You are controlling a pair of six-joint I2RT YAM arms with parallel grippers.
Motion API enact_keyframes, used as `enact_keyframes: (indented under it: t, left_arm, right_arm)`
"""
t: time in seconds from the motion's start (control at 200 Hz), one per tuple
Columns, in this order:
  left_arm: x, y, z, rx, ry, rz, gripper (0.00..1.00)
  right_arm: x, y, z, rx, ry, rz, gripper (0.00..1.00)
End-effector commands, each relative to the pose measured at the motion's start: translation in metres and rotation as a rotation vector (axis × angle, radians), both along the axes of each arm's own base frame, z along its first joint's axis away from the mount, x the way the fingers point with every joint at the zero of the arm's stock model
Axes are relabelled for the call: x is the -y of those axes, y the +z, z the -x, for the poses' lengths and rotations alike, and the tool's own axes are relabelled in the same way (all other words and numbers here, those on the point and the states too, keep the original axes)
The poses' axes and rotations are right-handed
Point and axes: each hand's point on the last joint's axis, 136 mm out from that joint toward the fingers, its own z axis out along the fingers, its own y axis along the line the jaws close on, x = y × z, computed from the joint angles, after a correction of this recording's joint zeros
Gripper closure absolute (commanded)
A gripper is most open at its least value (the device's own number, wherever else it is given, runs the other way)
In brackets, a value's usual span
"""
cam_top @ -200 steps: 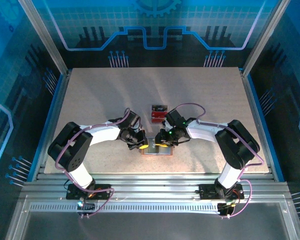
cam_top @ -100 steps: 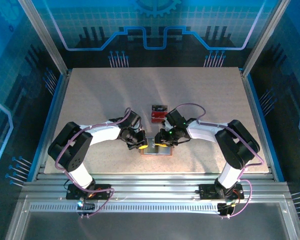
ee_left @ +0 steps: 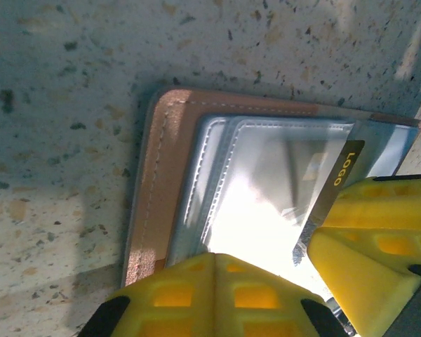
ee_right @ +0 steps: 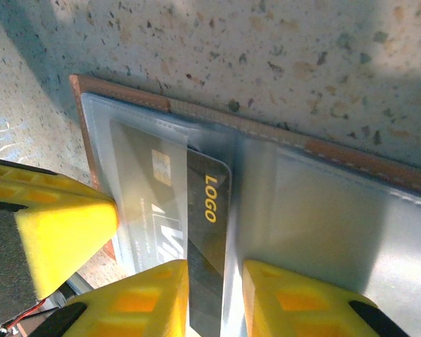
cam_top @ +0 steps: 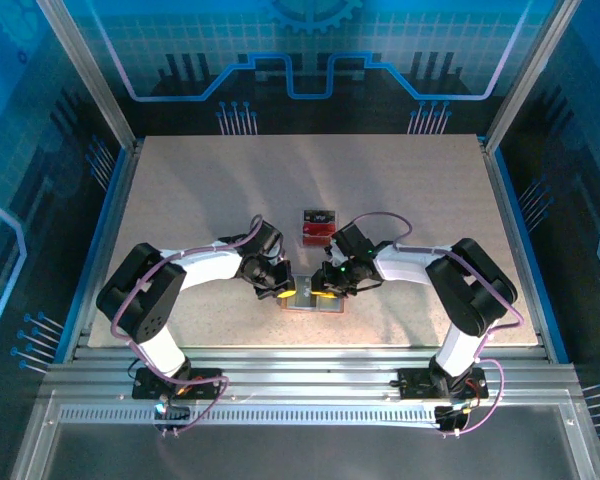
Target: Take the credit cards out of the card holder
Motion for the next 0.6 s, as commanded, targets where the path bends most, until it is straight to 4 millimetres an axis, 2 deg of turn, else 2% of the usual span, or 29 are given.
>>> enact_keyframes:
  t: [0.0,0.23,0.595]
  left_arm:
    - [-0.007,-0.012,0.009,-0.038,-0.021,-0.064,0.99]
    - [-0.007,-0.012,0.011,-0.039,-0.023,-0.073,0.99]
    - [-0.007,-0.011,0.012,-0.040,-0.029,-0.085,0.99]
  right_arm:
    - [0.004,-0.010,0.002,-0.028,-0.015,-0.011,0.73]
    - [-0.001,-0.004,0.000,-0.021,-0.041,-0.104,0.75]
    - [0.002,0.006,-0.002,0.002,-0.054,-0.128,0.79]
